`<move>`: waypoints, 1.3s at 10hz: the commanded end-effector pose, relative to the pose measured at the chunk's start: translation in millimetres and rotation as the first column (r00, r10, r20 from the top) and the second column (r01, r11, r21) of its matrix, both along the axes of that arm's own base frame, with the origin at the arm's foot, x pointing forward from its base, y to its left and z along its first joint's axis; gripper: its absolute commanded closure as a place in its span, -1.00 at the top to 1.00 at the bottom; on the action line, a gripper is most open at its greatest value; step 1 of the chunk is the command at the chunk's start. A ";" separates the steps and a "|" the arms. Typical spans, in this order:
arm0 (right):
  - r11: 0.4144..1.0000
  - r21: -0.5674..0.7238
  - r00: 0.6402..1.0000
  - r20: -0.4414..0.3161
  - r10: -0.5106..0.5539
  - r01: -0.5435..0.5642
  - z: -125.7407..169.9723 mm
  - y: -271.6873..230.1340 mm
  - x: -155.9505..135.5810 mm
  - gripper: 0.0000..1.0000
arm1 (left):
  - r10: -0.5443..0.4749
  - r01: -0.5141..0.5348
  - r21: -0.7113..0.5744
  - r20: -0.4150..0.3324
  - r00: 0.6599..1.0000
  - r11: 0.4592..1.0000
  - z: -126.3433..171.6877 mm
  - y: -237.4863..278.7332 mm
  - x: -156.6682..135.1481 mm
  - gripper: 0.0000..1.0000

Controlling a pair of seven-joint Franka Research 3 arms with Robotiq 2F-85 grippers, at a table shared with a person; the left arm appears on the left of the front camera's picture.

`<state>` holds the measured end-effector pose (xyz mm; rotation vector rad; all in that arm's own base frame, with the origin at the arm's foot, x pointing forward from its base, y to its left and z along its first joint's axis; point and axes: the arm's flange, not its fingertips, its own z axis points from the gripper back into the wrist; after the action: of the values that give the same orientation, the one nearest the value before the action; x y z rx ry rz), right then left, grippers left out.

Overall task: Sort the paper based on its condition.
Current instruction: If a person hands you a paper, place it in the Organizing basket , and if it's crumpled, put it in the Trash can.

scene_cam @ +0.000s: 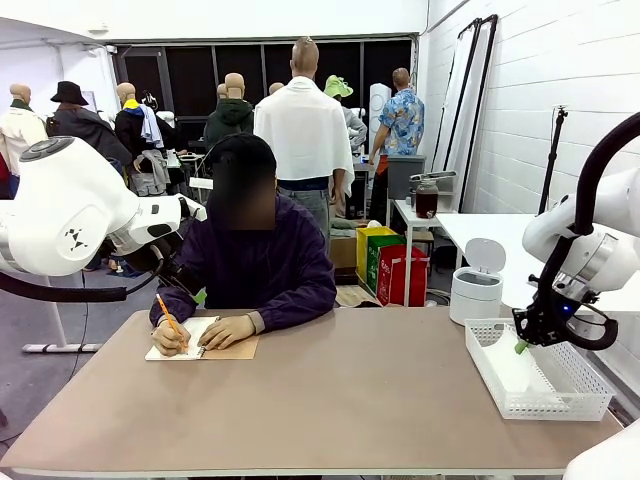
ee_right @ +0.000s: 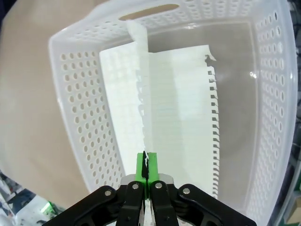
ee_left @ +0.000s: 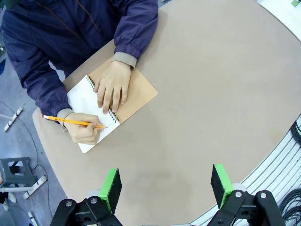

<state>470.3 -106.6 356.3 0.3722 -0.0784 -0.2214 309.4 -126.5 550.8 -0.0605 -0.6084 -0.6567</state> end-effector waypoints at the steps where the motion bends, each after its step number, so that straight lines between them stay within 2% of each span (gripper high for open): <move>1: 0.997 -0.065 0.998 -0.043 -0.043 0.040 -2.7 4.4 7.6 -1.00 | 0.001 -0.001 -0.001 -0.005 1.000 1.000 -0.3 1.5 0.2 1.00; 3: 0.991 -0.116 0.994 -0.074 -0.079 0.070 -2.8 7.0 10.5 -0.25 | 0.001 -0.001 -0.001 -0.005 1.000 1.000 -0.3 1.5 0.2 1.00; 6: 0.955 -0.266 0.978 -0.124 -0.169 0.132 6.6 17.5 11.9 0.89 | 0.001 -0.001 -0.001 -0.005 1.000 1.000 -0.3 1.5 0.2 1.00; 7: 0.944 -0.301 0.974 -0.134 -0.182 0.135 10.9 22.5 12.5 1.00 | 0.001 -0.001 -0.001 -0.005 1.000 1.000 -0.3 1.5 0.2 1.00; 9: 0.921 -0.362 0.966 -0.152 -0.211 0.144 18.8 29.8 11.1 1.00 | 0.001 -0.001 -0.001 -0.005 1.000 1.000 -0.3 1.5 0.2 1.00; 11: 0.920 -0.364 0.961 -0.165 -0.220 0.148 21.9 34.0 10.0 1.00 | 0.001 -0.001 -0.001 -0.005 1.000 1.000 -0.3 1.5 0.2 1.00; 12: 0.928 -0.335 0.968 -0.130 -0.216 0.162 25.5 35.4 8.4 1.00 | 0.001 -0.001 -0.001 -0.005 1.000 1.000 -0.3 1.5 0.2 1.00; 13: 0.930 -0.341 0.969 -0.148 -0.197 0.137 15.1 30.6 9.3 1.00 | 0.001 -0.001 -0.001 -0.005 1.000 1.000 -0.3 1.5 0.2 1.00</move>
<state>479.2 -74.0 376.7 0.0116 0.0270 -0.4022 309.4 -126.5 550.8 -0.0605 -0.6084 -0.6567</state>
